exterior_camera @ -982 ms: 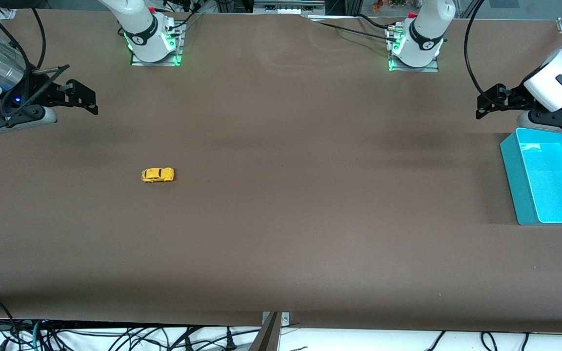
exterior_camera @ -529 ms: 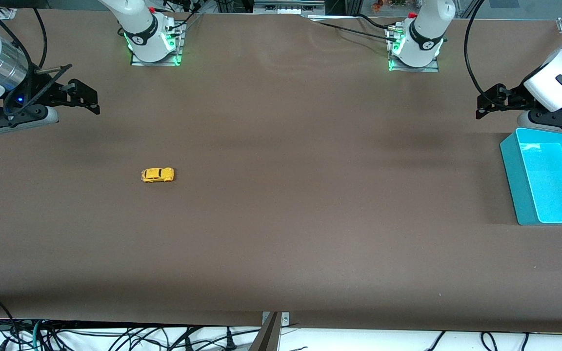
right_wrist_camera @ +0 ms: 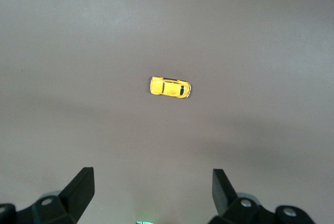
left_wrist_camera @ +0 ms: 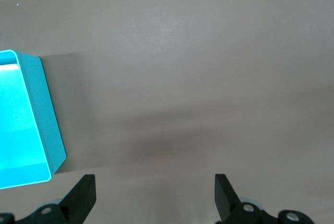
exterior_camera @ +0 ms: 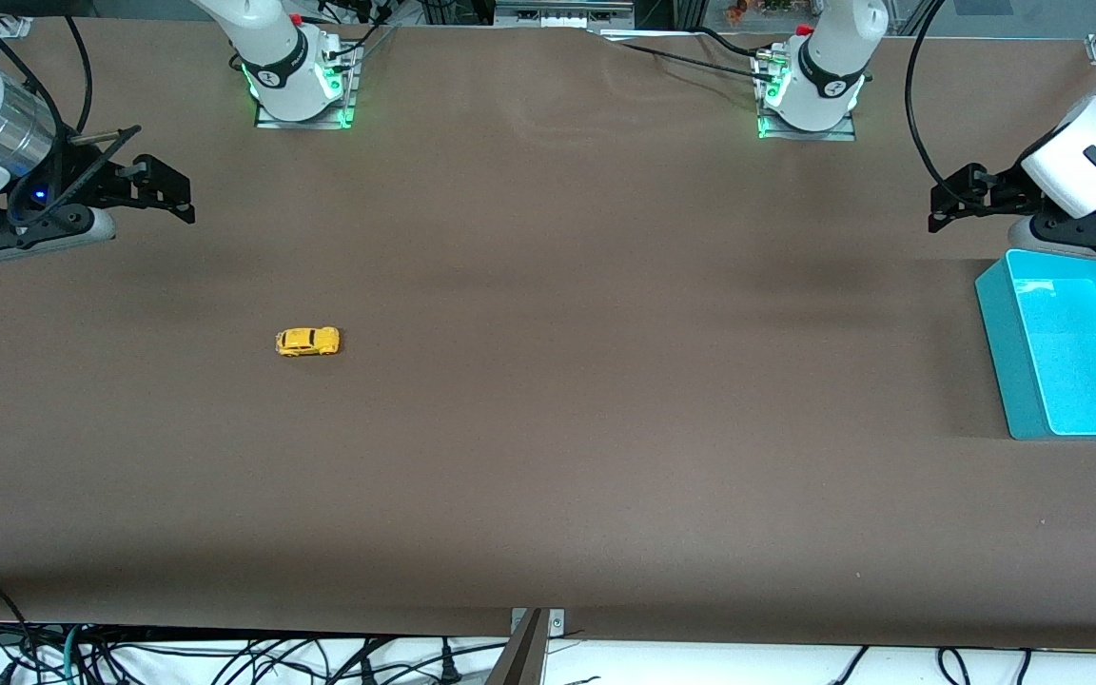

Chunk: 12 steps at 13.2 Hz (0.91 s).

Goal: Wind and store yellow beetle car
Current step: 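Reach the right gripper down over the yellow beetle car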

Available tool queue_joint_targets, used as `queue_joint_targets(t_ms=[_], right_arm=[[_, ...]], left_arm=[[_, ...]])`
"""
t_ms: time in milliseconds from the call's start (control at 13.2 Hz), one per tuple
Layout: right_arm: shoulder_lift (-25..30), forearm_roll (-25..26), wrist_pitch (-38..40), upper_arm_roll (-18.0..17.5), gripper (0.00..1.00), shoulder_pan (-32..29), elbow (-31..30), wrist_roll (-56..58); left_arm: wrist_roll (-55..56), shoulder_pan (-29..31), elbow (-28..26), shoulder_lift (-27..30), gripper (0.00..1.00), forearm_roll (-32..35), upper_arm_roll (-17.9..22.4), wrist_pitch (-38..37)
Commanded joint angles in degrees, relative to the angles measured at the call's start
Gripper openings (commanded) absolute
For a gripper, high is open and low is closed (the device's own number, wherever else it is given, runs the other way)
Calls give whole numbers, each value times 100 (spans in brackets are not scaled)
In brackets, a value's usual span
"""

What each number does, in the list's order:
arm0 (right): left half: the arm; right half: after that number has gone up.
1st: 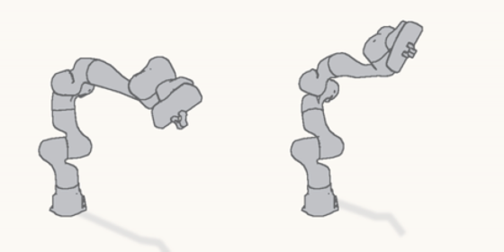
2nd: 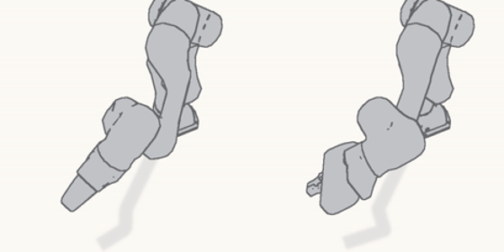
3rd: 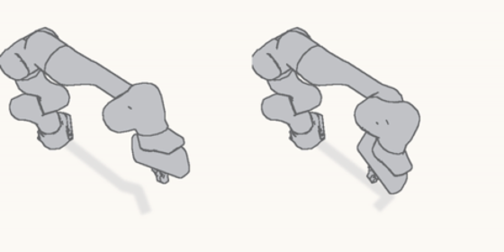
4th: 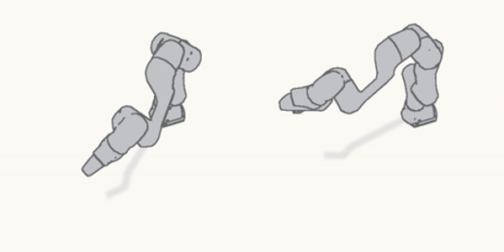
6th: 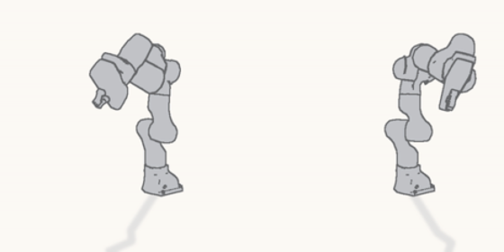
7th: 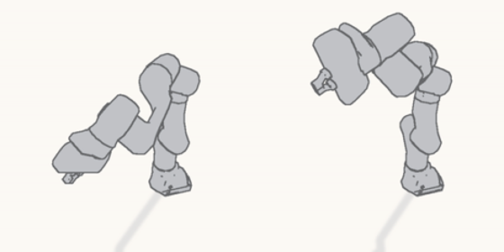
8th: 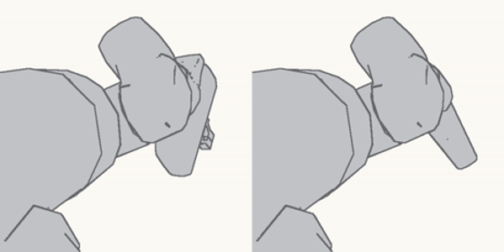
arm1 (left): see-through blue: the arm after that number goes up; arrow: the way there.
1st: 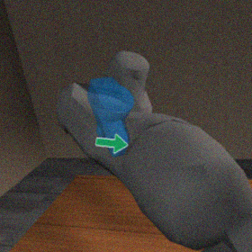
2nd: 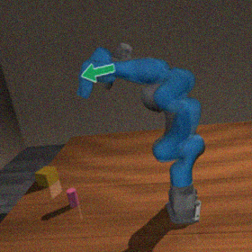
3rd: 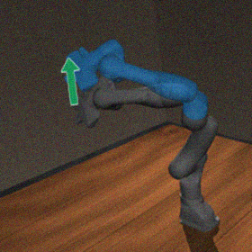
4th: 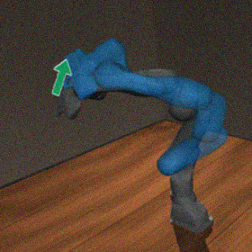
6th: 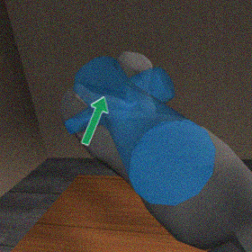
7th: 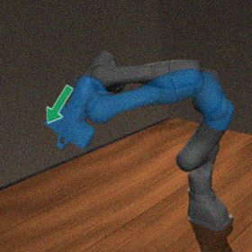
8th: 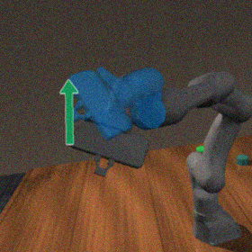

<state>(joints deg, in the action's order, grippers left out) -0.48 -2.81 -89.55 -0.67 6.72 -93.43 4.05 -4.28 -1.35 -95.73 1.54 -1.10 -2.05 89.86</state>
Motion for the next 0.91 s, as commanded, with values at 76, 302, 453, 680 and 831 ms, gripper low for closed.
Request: queue_joint_targets(t_ms=[76,302,453,680,831], right_arm=[[136,131,-45,-118,100,-118,-298,-71],[136,185,-378,-197,100,-118,-605,-71],[109,185,-545,-345,100,-118,-851,-71],[100,185,-1072,-653,100,-118,-1448,8],[65,211,-1432,-812,100,-127,-1791,410]], left_arm=[[-73,39,142,-40,100,-48,-15,-126],[-73,39,142,-40,100,-48,-15,-126],[-73,39,142,-40,100,-48,-15,-126],[-73,39,142,-40,100,-48,-6,-126],[-73,39,142,-40,100,-48,-15,-126]])
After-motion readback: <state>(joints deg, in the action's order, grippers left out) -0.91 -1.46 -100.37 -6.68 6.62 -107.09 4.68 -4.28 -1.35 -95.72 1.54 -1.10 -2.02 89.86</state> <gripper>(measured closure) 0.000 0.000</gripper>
